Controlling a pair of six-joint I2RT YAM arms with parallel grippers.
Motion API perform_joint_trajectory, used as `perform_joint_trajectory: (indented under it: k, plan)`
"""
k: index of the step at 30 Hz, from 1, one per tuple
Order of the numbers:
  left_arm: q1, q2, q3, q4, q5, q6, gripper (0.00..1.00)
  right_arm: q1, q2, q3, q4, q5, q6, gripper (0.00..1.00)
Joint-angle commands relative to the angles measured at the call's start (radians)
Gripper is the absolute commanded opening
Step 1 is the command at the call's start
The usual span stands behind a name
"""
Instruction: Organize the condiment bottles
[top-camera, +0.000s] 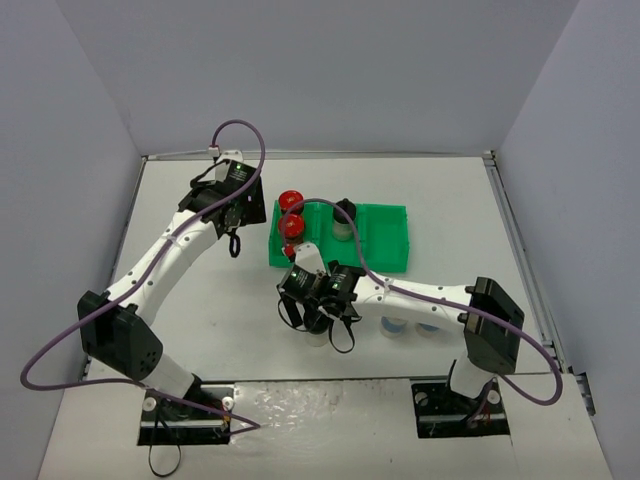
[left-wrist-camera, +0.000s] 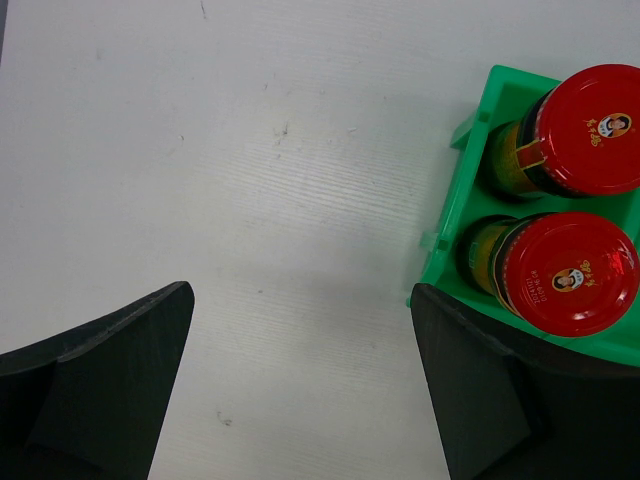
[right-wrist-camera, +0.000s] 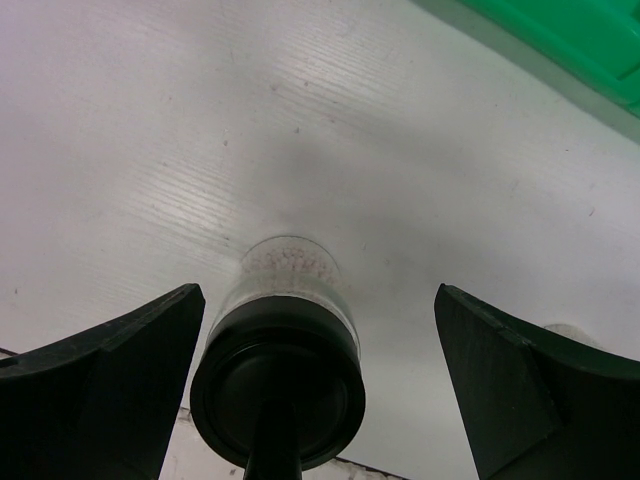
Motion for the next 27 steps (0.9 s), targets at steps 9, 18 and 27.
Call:
perform_joint_trajectory:
  k: [9,18,27]
  plan:
    - [0.007,-0.039,0.014,0.017,-0.015,-0.002,0.88,0.051,-0.026,0.025,-0.067,-0.01,0.061,0.95]
    - [0.007,-0.032,0.005,0.024,-0.006,-0.002,0.88,0.083,-0.045,0.031,-0.133,0.024,0.114,0.94]
    - [0.007,-0.025,0.008,0.027,-0.002,0.001,0.88,0.083,-0.007,0.029,-0.134,0.049,0.117,0.77]
